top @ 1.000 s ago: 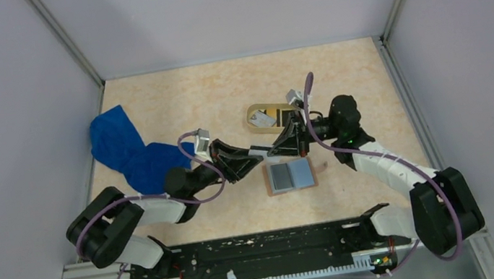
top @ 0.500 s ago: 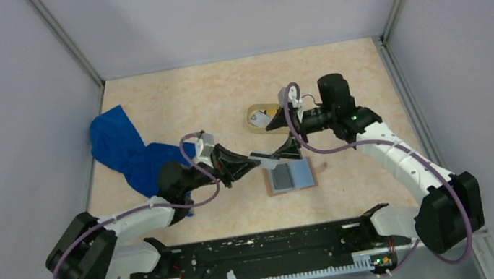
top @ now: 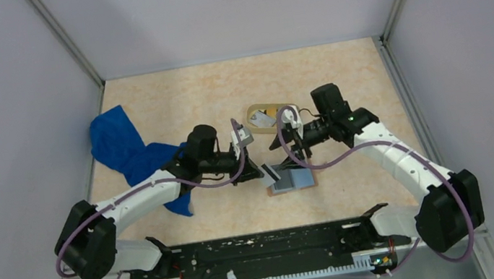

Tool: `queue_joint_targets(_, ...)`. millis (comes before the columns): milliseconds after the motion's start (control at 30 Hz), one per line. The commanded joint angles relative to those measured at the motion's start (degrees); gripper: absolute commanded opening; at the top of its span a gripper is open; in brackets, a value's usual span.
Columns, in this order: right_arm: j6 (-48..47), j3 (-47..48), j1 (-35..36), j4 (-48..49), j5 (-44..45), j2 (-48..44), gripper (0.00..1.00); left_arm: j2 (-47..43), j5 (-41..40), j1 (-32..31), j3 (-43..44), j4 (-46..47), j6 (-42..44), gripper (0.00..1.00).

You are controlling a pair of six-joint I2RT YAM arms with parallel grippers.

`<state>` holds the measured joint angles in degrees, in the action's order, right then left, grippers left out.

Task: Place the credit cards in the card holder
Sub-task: Pick up the credit card from the storage box.

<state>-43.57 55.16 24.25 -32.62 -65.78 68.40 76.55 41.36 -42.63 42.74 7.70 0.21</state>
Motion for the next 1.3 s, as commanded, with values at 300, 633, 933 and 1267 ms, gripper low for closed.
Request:
queue_joint_targets(300, 1.64, 0.31, 5.67, 1.75, 3.43, 5.55, 0.51, 0.98, 3.58, -1.83, 2.48, -2.09, 1.77, 0.0)
queue_joint_targets(633, -0.96, 3.19, 8.26, -3.17, 5.15, 9.33, 0.11, -0.27, 2.84, -1.93, 1.2, 0.99, 0.19, 0.0)
queue_joint_targets(933, 0.68, 6.88, 7.1, -6.16, 1.85, 7.86, 0.0, -11.7, -1.0, -1.84, -15.14, 20.09, -6.82, 0.62)
queue_joint_targets(1267, 50.55, -8.16, -0.41, 46.52, -16.25, -0.72, 0.0, -15.96, -7.93, -1.93, -37.46, 68.33, -20.02, 0.91)
